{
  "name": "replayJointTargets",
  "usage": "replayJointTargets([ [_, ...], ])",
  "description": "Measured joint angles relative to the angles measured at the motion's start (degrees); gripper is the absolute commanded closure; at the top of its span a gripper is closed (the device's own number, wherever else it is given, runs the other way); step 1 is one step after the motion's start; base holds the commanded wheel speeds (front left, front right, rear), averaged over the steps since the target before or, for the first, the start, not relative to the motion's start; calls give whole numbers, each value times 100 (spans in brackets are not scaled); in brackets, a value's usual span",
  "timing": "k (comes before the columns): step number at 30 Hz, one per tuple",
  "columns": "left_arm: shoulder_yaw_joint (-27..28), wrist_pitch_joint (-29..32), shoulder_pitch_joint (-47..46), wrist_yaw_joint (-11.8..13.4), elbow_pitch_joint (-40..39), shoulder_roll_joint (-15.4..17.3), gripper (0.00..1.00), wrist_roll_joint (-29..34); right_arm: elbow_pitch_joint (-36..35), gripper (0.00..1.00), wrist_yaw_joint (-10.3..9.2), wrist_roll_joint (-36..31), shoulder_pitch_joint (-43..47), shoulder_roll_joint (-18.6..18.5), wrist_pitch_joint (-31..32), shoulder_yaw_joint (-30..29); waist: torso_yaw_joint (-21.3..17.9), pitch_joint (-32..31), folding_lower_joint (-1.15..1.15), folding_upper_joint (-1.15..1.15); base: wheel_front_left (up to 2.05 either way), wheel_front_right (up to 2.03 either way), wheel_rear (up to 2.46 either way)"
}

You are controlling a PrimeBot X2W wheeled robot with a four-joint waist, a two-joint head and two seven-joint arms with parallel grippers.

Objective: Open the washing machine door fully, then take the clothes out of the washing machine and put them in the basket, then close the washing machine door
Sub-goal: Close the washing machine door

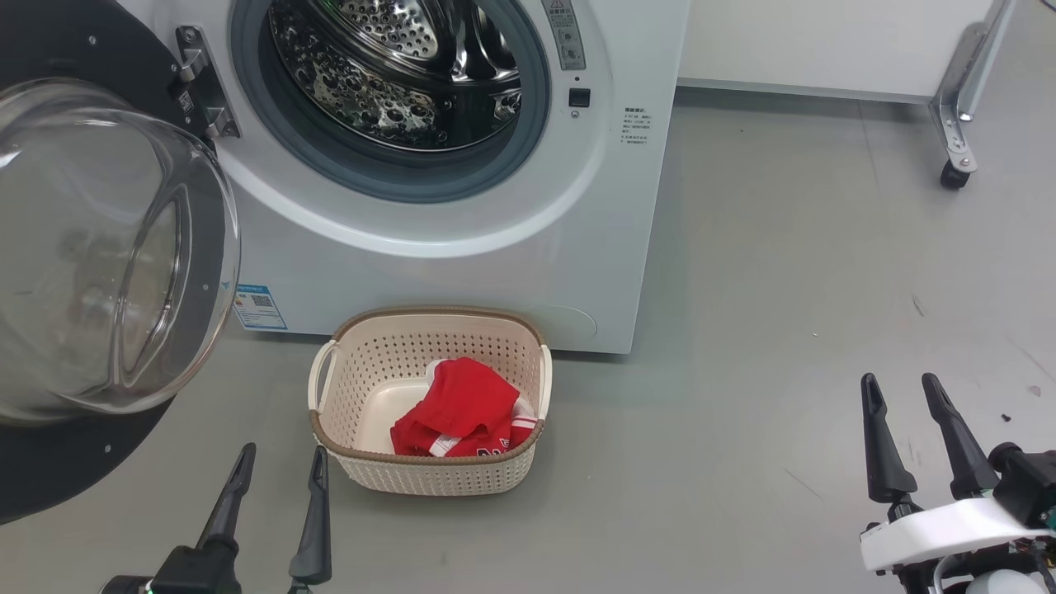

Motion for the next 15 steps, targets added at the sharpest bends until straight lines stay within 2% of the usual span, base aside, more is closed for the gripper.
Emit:
replayJointTargets([
  [15, 3, 0, 5, 0, -15, -22, 0, 0, 0, 0, 0, 10, 0, -46, 0, -14, 13, 61, 0, 0, -17, 17, 0],
])
